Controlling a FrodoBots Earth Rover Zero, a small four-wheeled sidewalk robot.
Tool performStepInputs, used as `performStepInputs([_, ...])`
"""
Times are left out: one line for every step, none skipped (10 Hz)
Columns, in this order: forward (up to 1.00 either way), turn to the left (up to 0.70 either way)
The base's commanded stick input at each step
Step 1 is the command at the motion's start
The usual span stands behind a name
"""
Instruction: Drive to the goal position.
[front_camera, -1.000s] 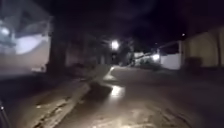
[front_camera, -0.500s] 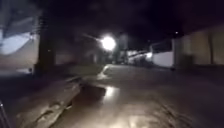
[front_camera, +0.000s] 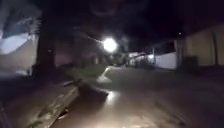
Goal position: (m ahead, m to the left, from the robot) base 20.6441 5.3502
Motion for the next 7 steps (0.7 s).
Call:
performStepInputs([0.50, 0.00])
performStepInputs([0.50, 0.00])
performStepInputs([0.50, 0.00])
performStepInputs([0.50, 0.00])
performStepInputs([0.50, 0.00])
performStepInputs([0.50, 0.00])
performStepInputs([0.50, 0.00])
